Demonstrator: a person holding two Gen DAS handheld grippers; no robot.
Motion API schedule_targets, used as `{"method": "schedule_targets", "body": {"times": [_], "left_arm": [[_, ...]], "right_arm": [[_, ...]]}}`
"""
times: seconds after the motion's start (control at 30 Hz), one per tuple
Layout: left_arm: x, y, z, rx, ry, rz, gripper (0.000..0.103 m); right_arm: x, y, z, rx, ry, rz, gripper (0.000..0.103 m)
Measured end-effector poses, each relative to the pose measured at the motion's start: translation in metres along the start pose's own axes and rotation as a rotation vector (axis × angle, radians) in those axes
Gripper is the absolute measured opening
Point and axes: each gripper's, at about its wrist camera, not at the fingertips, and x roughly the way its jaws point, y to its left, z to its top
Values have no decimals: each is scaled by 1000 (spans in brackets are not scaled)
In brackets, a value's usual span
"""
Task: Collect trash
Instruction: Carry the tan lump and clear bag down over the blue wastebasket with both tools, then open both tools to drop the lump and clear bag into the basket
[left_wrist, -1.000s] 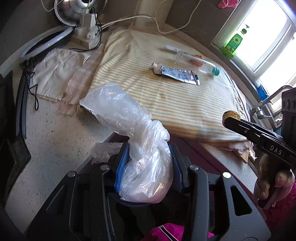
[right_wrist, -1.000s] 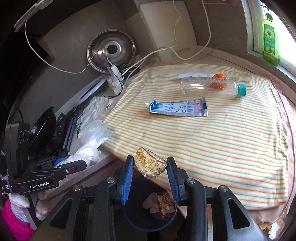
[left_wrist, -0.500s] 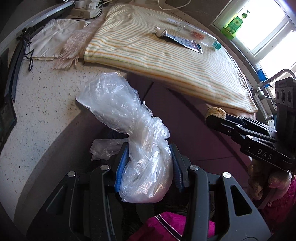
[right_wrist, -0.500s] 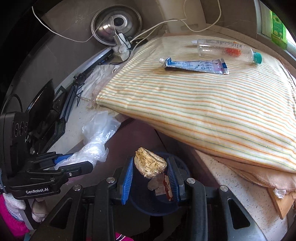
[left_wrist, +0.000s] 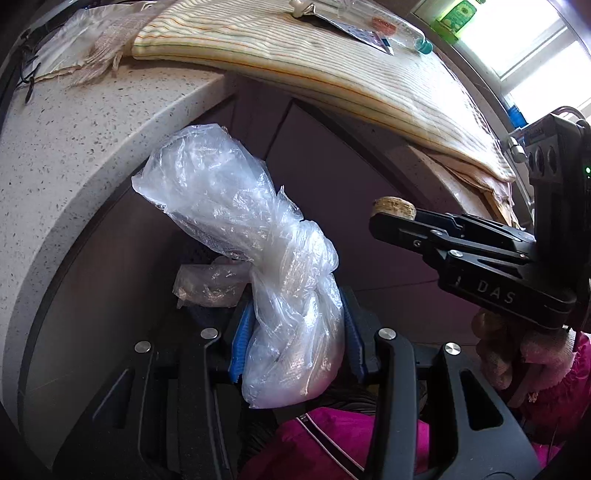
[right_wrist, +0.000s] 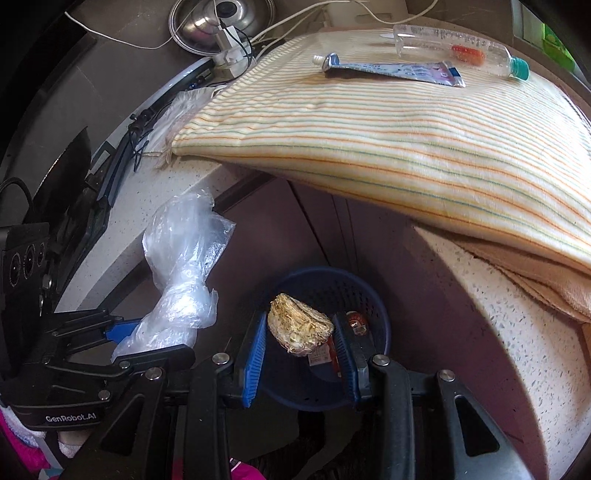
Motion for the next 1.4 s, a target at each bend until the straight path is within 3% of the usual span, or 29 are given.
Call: {"method": "schedule_targets", "body": {"times": [0.27,0.77,1.1,1.4], "left_arm": [[29,10,-8,-27,81,-25,43],[93,33,-11,-79,209,13,43],[114,22,6,-67,235,48,43],[118,24,-3,-52,229,78,43]], "right_arm": [[17,-10,-10,15,42,-18,37],[70,-25,-28,35,143,-52,37],[97,-24,-24,59,177,-59,38],[95,-28,-22,52,179,-58,38]]}}
